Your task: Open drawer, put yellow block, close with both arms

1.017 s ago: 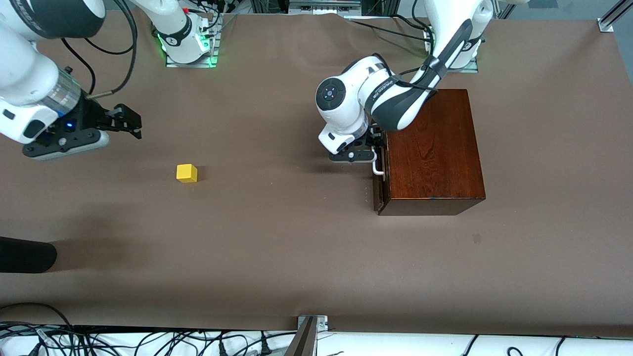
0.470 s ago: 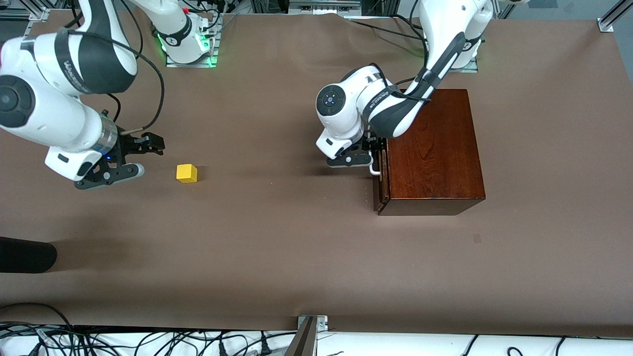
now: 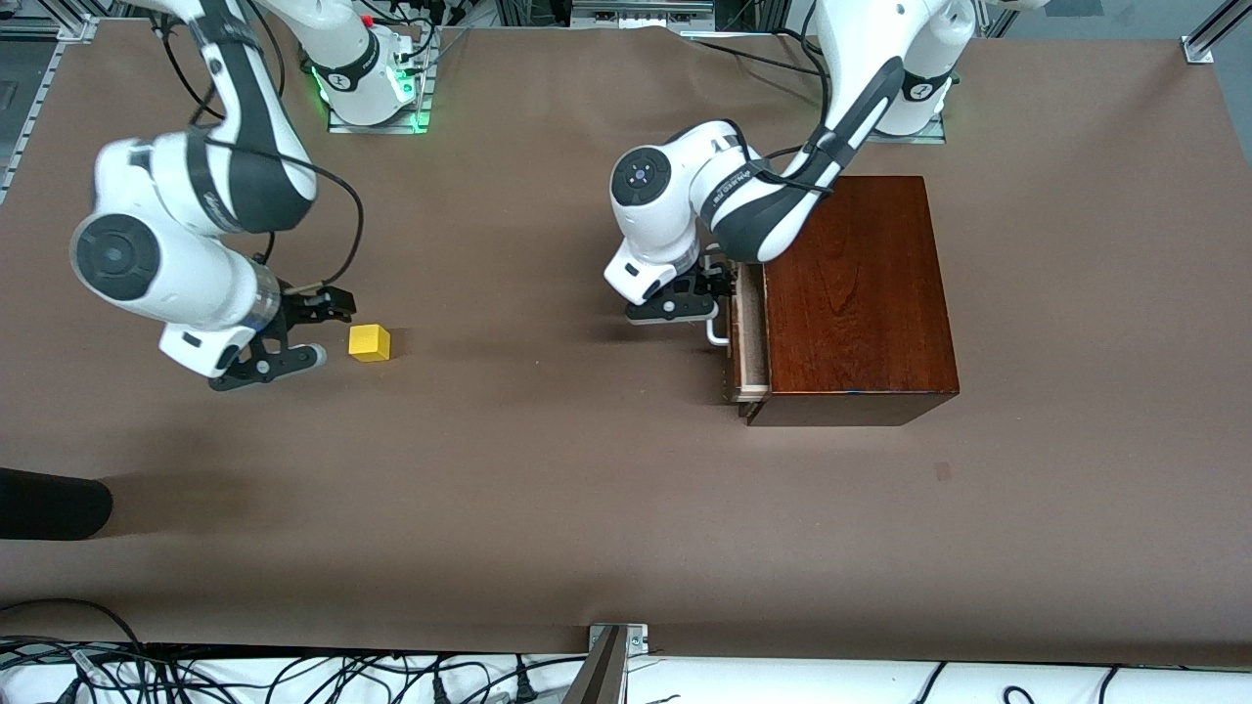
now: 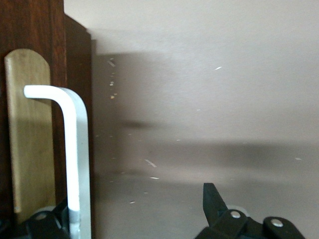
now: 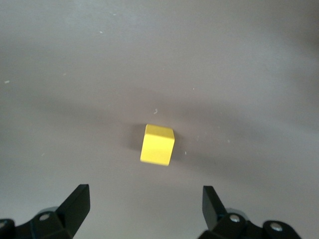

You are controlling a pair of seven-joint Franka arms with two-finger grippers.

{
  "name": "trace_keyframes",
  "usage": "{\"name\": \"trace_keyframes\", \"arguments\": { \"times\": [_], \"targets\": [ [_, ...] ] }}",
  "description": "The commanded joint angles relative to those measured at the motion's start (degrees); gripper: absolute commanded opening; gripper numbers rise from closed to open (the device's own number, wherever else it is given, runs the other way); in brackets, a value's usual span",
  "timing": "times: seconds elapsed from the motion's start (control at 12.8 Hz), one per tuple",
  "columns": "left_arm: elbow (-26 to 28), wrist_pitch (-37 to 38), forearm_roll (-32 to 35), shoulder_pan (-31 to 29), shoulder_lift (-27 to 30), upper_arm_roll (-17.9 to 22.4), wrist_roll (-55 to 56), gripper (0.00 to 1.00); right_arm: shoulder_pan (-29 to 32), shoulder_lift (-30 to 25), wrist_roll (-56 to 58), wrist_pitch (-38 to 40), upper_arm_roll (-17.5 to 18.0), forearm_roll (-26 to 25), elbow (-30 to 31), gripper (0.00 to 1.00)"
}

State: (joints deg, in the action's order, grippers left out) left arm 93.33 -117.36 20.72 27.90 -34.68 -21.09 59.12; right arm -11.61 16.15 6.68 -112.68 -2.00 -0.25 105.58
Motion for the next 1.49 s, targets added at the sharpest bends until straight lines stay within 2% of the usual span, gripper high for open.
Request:
{"name": "trace_keyframes", "arguments": {
  "times": [0.0, 0.23, 0.47, 0.86, 1.02, 1.1, 1.17, 1.33, 1.41],
  "targets": [
    [-9.11, -5.69, -2.18, 3.65, -6.80, -0.97, 2.67, 1.00, 0.28, -1.22, 0.17, -12.43, -0.11, 0.86, 9.97, 1.00],
    [-9.57, -5.60, -2.18, 4.01, -7.42, -0.97, 2.84, 1.00, 0.36, 0.54, -0.09, -23.25, -0.19, 1.38, 16.49, 1.00],
    [-9.83, -2.55, -2.00, 3.66, -6.28, -1.06, 2.14, 1.00, 0.54, 3.09, -0.09, -28.98, -0.19, 3.58, 19.57, 1.00],
    [-9.92, 9.58, -2.18, 2.43, 0.83, -1.15, -2.86, 1.00, 1.94, 5.02, -0.09, -32.25, -0.19, 3.67, 21.42, 0.99],
    [-9.92, 14.68, -2.27, 2.08, 4.25, -1.23, -4.54, 1.00, 2.03, 5.46, -0.09, -32.34, -0.19, 3.67, 21.51, 0.94],
    [-9.92, 17.05, -2.79, 0.94, 6.18, -1.32, -5.94, 1.00, 2.03, 5.64, -0.09, -32.34, -0.19, 3.67, 21.51, 0.89],
    [-9.92, 18.73, -5.75, -1.24, 8.99, -1.24, -8.47, 1.00, 2.03, 5.64, -0.18, -32.34, -0.19, 3.67, 21.51, 0.79],
    [-9.92, 22.41, -10.25, -7.30, 14.35, -1.15, -10.78, 1.00, 2.03, 5.73, -0.62, -32.25, -0.19, 3.67, 21.51, 0.50],
    [-9.92, 24.18, -11.22, -10.29, 16.38, -1.32, -11.65, 1.00, 2.03, 5.64, -0.70, -32.08, -0.19, 3.67, 21.43, 0.32]
  ]
}}
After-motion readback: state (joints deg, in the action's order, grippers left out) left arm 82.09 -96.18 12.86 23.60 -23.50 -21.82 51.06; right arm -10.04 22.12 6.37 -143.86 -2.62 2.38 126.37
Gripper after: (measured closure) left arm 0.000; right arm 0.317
